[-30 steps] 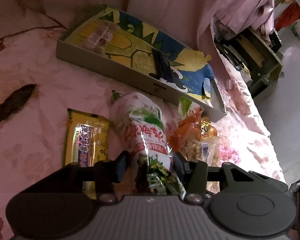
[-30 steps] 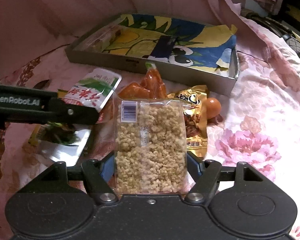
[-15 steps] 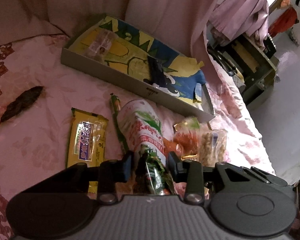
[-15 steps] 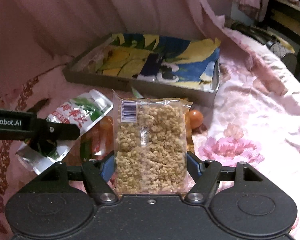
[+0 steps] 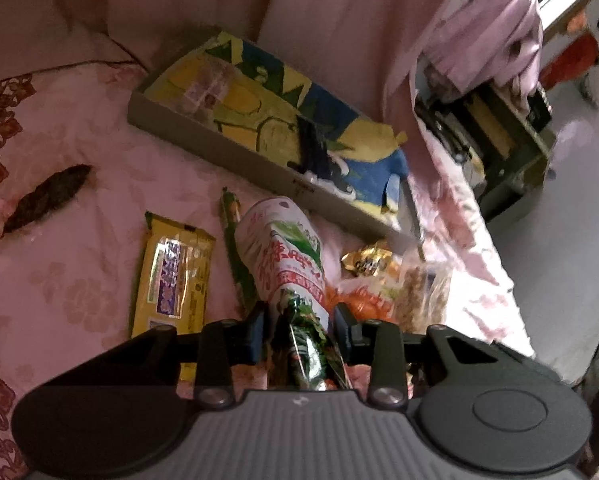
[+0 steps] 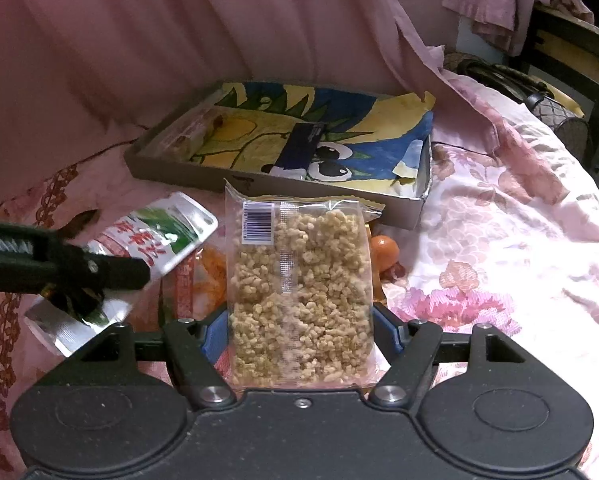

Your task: Organize snacks

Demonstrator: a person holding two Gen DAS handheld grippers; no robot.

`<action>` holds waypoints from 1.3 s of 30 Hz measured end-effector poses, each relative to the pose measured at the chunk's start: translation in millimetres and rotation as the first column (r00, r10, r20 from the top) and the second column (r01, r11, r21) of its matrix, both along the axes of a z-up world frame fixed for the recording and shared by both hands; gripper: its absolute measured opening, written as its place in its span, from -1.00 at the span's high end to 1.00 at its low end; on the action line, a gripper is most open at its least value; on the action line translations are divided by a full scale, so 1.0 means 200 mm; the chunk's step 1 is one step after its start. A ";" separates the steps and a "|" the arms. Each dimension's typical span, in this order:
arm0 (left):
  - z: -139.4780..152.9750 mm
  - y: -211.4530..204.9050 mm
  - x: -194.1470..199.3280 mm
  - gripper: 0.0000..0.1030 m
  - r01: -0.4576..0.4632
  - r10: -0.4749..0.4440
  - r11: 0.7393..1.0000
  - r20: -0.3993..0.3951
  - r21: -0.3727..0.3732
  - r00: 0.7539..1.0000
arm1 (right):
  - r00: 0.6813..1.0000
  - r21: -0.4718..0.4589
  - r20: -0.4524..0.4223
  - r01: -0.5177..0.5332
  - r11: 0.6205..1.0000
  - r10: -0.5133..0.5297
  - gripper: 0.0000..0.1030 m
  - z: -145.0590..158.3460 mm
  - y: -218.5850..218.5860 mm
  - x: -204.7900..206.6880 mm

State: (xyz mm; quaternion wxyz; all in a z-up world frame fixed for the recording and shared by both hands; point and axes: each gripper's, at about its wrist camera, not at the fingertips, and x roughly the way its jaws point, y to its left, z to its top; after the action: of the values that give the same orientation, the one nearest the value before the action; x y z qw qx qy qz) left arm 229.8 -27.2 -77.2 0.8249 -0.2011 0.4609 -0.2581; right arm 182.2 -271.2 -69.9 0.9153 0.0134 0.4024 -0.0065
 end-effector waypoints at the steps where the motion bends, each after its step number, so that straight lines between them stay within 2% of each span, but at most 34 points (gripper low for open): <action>1: 0.01 0.01 0.00 0.26 -0.003 0.003 1.000 0.001 -0.011 1.000 | 1.000 0.003 0.004 -0.001 1.000 0.001 -0.42 0.00 0.00 0.00; 8: 0.06 0.08 0.02 0.26 -0.044 0.047 0.996 0.043 -0.081 0.998 | 0.996 -0.013 0.078 -0.030 0.999 0.031 -0.42 0.04 0.03 -0.02; 13: 0.09 0.08 0.02 0.26 -0.068 0.075 0.995 0.113 -0.070 0.991 | 0.989 -0.024 0.141 -0.048 0.999 0.050 -0.42 0.06 0.06 -0.01; 18: 0.12 0.08 0.04 0.26 -0.087 0.101 0.992 0.158 -0.096 0.982 | 0.981 -0.020 0.183 -0.064 0.998 0.066 -0.42 0.08 0.05 0.03; 22: 0.16 0.08 0.08 0.26 -0.127 0.143 0.987 0.186 -0.096 0.972 | 0.975 0.003 0.220 -0.043 0.999 0.042 -0.42 0.13 0.03 0.09; 24: 0.18 0.06 0.13 0.25 -0.136 0.155 0.985 0.197 -0.106 0.968 | 0.970 0.027 0.243 -0.034 0.999 0.026 -0.42 0.15 0.01 0.15; 26: 0.21 0.03 0.18 0.25 -0.134 0.150 0.987 0.231 -0.085 0.961 | 0.962 0.041 0.274 -0.025 0.999 0.013 -0.42 0.16 -0.02 0.20; 28: 0.23 -0.02 0.26 0.25 -0.142 0.152 0.988 0.262 -0.058 0.953 | 0.954 0.044 0.301 -0.010 0.999 -0.003 -0.42 0.16 -0.05 0.27; 33: 0.25 -0.14 0.49 0.25 -0.164 0.173 0.985 0.296 -0.055 0.939 | 0.940 0.032 0.338 0.024 0.999 -0.034 -0.42 0.13 -0.14 0.45; 39: 0.15 -0.30 0.74 0.24 -0.165 0.156 0.986 0.272 0.007 0.950 | 0.942 0.036 0.324 0.083 0.996 -0.091 -0.42 0.06 -0.27 0.57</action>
State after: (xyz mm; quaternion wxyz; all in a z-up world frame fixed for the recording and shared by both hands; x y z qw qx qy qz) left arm 377.2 -87.6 -47.7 0.9012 -0.1886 0.3300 -0.2084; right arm 296.4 -324.2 -58.1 0.9677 0.0421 0.2452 -0.0402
